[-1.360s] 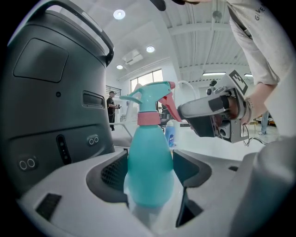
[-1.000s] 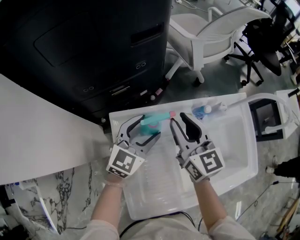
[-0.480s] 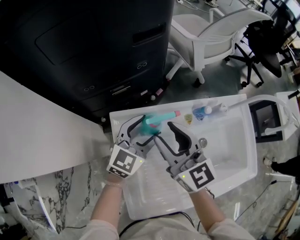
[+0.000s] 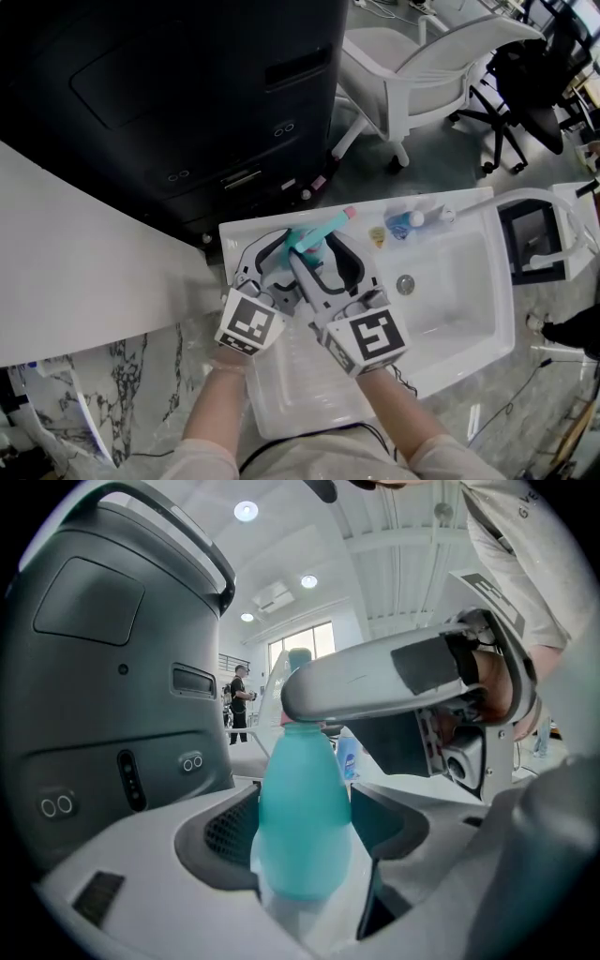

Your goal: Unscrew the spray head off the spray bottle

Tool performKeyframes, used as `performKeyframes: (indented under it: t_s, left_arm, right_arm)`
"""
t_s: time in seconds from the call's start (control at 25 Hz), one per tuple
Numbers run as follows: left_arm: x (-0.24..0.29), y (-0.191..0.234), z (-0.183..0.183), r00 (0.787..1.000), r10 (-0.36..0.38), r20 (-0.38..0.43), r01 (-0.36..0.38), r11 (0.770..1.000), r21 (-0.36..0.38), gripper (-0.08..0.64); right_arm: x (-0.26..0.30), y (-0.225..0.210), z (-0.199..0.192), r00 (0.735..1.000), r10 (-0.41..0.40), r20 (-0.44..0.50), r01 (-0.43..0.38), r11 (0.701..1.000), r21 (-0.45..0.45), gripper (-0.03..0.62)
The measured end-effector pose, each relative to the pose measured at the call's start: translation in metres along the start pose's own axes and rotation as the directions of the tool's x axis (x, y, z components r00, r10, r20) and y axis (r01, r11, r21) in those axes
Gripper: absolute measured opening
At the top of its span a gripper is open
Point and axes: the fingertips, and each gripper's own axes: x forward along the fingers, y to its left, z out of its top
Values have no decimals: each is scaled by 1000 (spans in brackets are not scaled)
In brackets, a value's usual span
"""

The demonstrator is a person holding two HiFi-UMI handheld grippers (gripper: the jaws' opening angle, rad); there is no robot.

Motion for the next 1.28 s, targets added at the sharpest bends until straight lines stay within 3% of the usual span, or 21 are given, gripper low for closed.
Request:
performKeyframes:
  t_s: [0.2,0.72,1.28]
  left_arm:
    - [2,1,1,1000,2,0,-2,1000,2,310]
    - [4,1,0,1000,-6,-5,6,1000,7,310]
    - [2,-1,-1,1000,-4,-23,4,1000,17,311]
  right_arm:
    - [9,-4,2,1000,-2,-8,2,998,-55,197]
    - [6,3,17,989,128,77,-116,983,-145,146]
    - [-14,13,71,944,231,235,-209,971,-114,143]
